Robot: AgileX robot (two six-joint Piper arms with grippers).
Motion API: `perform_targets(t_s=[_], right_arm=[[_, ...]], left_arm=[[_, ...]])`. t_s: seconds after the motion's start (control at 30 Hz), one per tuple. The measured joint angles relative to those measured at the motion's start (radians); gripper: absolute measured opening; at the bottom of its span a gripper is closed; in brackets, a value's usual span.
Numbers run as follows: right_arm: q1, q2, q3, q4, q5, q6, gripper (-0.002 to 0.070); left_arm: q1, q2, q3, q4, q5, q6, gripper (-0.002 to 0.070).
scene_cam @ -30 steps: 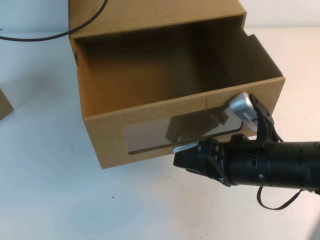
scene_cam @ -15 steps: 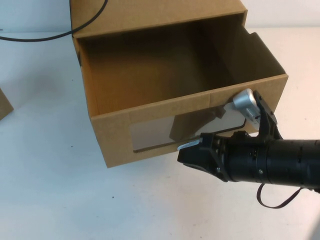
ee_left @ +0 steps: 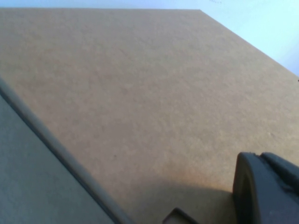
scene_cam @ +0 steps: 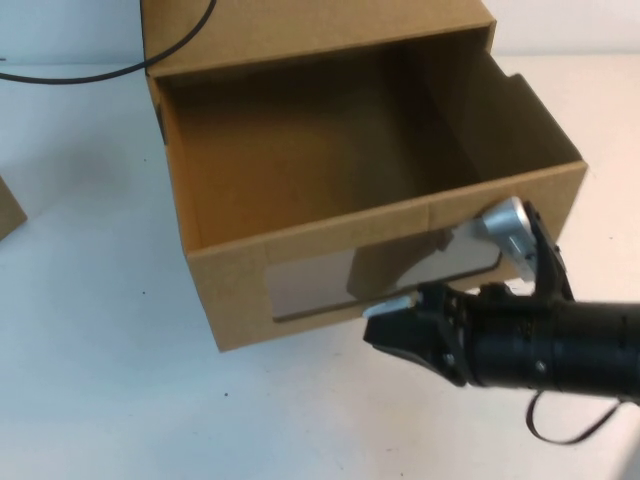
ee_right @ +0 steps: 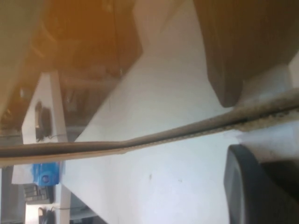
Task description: Open the shoe box
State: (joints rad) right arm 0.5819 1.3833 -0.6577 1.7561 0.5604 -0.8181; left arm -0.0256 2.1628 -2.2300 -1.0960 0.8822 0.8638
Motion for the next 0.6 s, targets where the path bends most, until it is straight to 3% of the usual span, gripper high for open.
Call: perform_targets(t_s=[0.2, 0.6], right_arm=[[0.000, -0.063, 0.114, -0.030, 0.032, 0.015, -0.0010], [0.000, -0.226, 0.230, -0.033, 0.064, 0.017, -0.0018]], left_arm=[[0.000, 0.000, 0.000, -0.002, 0.003, 0.000, -0.0006], [0.000, 0.000, 0.000, -0.002, 0.005, 0.004, -0.0006]])
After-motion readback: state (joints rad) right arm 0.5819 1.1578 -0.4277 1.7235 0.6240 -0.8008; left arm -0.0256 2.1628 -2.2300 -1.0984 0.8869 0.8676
